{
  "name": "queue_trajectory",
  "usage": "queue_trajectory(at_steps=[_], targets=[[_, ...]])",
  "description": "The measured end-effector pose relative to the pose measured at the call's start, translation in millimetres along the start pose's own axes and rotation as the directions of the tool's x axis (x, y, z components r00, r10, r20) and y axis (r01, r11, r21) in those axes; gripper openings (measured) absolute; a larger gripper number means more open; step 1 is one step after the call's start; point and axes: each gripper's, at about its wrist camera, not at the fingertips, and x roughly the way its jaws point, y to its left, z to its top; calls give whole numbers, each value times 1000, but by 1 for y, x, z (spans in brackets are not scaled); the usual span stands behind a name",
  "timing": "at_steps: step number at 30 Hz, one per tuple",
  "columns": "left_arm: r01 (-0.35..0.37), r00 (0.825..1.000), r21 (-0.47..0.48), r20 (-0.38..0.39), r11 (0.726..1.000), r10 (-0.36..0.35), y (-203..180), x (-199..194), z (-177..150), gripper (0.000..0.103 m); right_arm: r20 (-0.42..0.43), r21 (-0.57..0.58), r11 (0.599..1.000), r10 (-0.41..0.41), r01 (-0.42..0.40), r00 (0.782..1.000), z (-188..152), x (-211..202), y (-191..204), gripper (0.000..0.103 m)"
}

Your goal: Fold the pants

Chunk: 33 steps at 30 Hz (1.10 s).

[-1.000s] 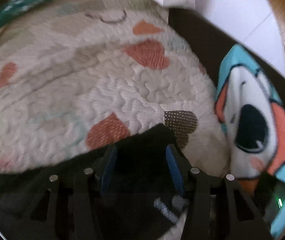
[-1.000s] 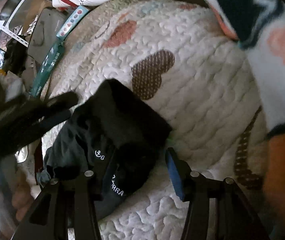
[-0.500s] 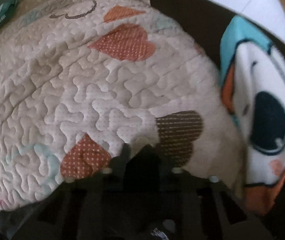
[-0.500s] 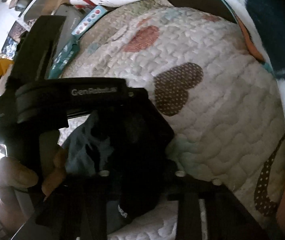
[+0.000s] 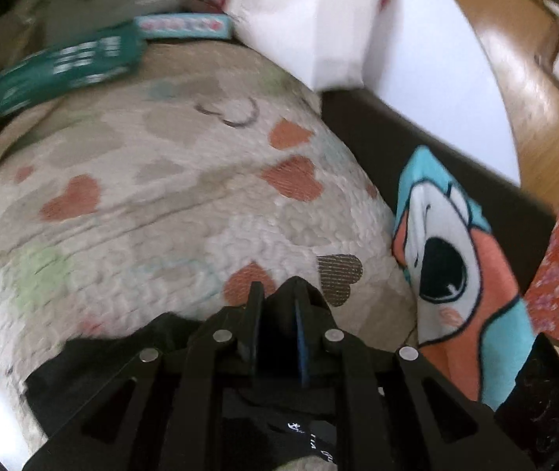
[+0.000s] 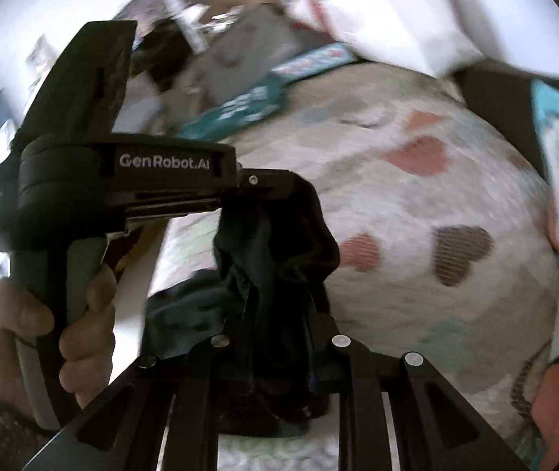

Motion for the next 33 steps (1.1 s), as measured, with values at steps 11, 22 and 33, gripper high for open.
queue_trajectory(at_steps=[11, 22, 33], targets=[[31, 994, -352, 113, 936, 10, 146, -72, -89, 11, -217, -298, 949, 40, -105, 975, -39, 75, 113, 19], [6, 994, -465, 103, 886, 47, 207, -67, -122, 11, -290, -450, 889, -53, -87, 956, -66, 131, 156, 20], [-68, 993, -609, 33, 790, 111, 241, -72, -140, 24, -305, -561, 809, -3, -177, 952, -98, 124, 189, 56]])
